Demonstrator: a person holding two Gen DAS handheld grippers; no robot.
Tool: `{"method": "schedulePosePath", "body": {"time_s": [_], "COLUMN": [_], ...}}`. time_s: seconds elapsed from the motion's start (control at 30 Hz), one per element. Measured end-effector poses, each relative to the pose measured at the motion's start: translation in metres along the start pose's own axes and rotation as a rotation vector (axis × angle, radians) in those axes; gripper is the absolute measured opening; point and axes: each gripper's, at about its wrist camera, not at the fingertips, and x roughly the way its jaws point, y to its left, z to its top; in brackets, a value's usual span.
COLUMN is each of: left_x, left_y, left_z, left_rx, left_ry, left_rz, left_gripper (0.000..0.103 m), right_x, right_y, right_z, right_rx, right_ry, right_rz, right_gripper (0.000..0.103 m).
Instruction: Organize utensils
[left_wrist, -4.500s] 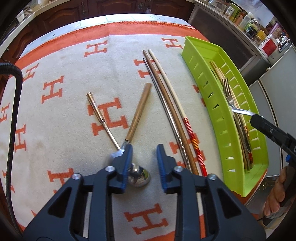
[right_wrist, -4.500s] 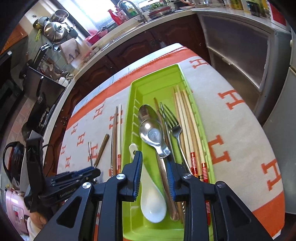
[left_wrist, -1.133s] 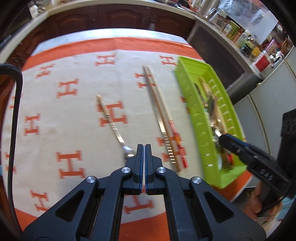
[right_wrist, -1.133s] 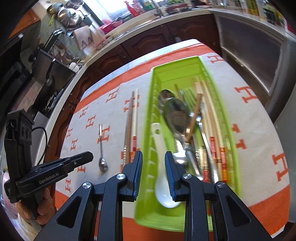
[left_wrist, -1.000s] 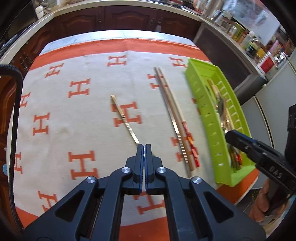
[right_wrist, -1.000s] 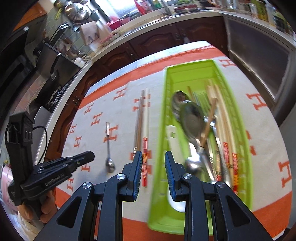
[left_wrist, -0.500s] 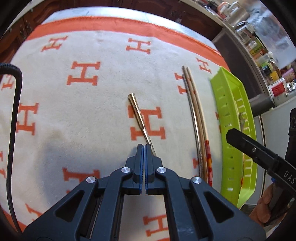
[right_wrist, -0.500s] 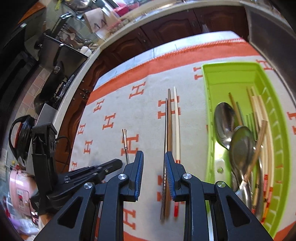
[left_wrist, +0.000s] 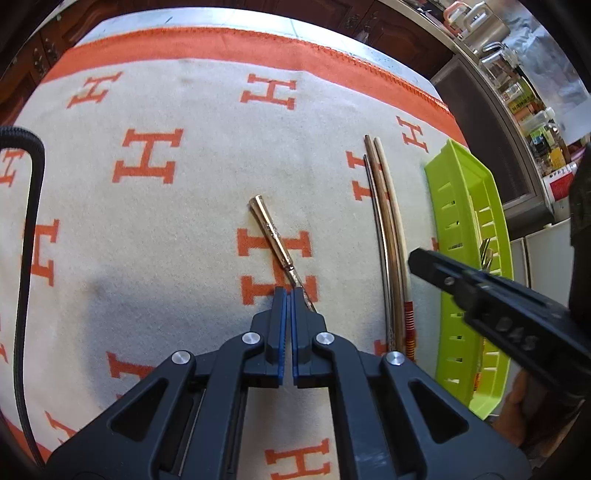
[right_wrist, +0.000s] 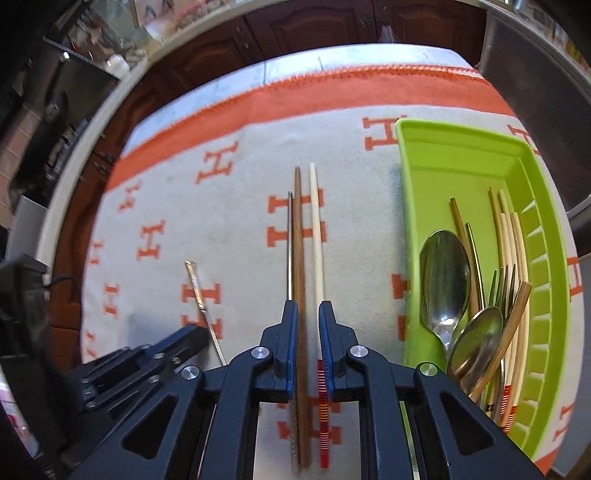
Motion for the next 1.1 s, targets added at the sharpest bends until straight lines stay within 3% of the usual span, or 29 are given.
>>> {"method": "schedulePosePath", "body": {"time_s": [0.27,0.5,0.9,1.1], "left_x": [0.001,-0.002,-0.009,-0.004], "left_y": [0.001,0.001,-0.001,0.006], "left_z": [0.002,-0.001,0.000,0.005], "left_rx": [-0.027,-0.015,0.000,-0.076], "left_ry": [0.015,0.010,0.008,0.047], "left_rz": [-0.019,-0.019,-0.023,-0.098], "left_gripper": [0.000,0.000,0.000,0.000], "right_x": [0.023,0.030,0.016,-0.021], "right_y": [0.016,0.024,0.017,0.000], "right_z": [0.006,0.006,-0.010,-0.021], "right_rx": [-0.091,-0.155,-0.074,-0.035], "right_ry": [0.062,0.091,0.055,-0.015], "right_rz": [-0.143,-0.165,0.024,0.105], "right_gripper": [0.009,0.009,0.005,0.005]}}
